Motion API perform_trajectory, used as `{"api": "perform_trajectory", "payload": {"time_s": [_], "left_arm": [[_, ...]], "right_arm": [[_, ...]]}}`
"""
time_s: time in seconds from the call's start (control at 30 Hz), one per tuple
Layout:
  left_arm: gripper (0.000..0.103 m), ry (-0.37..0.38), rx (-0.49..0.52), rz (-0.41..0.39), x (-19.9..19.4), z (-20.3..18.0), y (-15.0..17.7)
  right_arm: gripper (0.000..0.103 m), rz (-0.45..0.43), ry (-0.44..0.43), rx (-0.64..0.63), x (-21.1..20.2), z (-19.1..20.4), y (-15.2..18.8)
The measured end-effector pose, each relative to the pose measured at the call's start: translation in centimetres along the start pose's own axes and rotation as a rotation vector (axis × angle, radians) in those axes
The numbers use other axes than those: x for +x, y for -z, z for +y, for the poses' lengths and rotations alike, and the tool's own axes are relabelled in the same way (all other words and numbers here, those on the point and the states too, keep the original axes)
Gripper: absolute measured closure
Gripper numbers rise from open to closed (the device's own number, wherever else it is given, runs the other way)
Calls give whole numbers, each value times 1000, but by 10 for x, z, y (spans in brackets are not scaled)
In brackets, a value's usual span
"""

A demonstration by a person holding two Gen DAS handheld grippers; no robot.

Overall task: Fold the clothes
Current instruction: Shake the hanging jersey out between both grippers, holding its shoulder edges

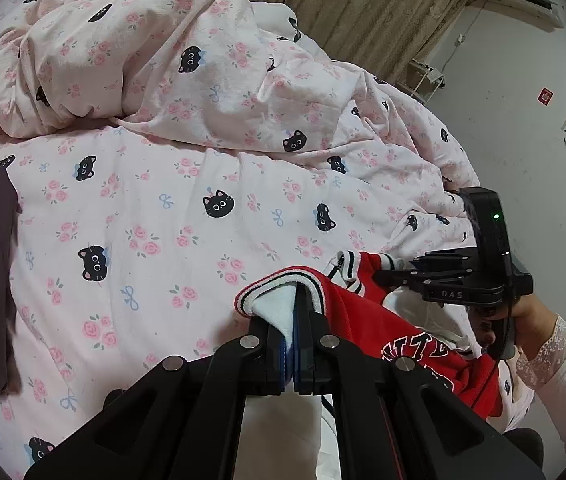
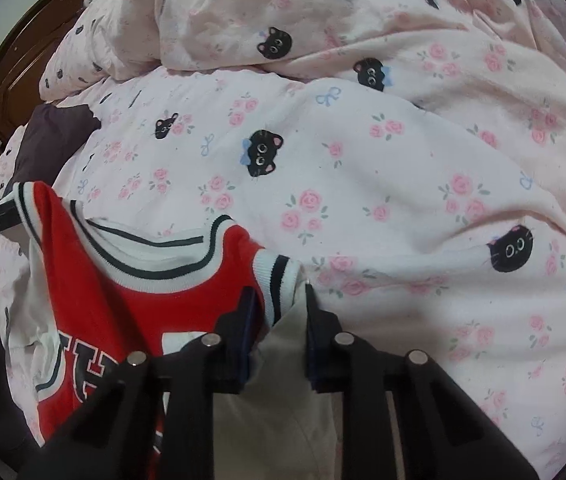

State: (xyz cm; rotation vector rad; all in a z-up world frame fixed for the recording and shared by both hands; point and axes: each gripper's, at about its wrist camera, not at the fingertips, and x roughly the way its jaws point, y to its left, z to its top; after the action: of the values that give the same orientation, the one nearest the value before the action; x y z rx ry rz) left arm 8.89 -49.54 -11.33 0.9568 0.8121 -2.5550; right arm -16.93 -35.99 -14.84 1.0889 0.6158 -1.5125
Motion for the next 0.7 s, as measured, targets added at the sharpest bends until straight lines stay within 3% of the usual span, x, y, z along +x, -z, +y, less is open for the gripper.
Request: {"api": "perform_trajectory", "payload": {"time_s": [0.1,0.4,0.53,0.7], "left_arm": [[101,-1,9,3,1,-1,-1],[101,-33,168,6,22,-35,-13],[101,-47,239,8,31,-51,-18],[101,-137,332,29,55,-71,-39]], "right_arm": [[91,-36,3,-11,-13,3,-1],[92,-239,56,32,-80,-13,3],[92,-278,103,69,-100,-34,7],[92,-293,163,139,-110,-67,11]]}}
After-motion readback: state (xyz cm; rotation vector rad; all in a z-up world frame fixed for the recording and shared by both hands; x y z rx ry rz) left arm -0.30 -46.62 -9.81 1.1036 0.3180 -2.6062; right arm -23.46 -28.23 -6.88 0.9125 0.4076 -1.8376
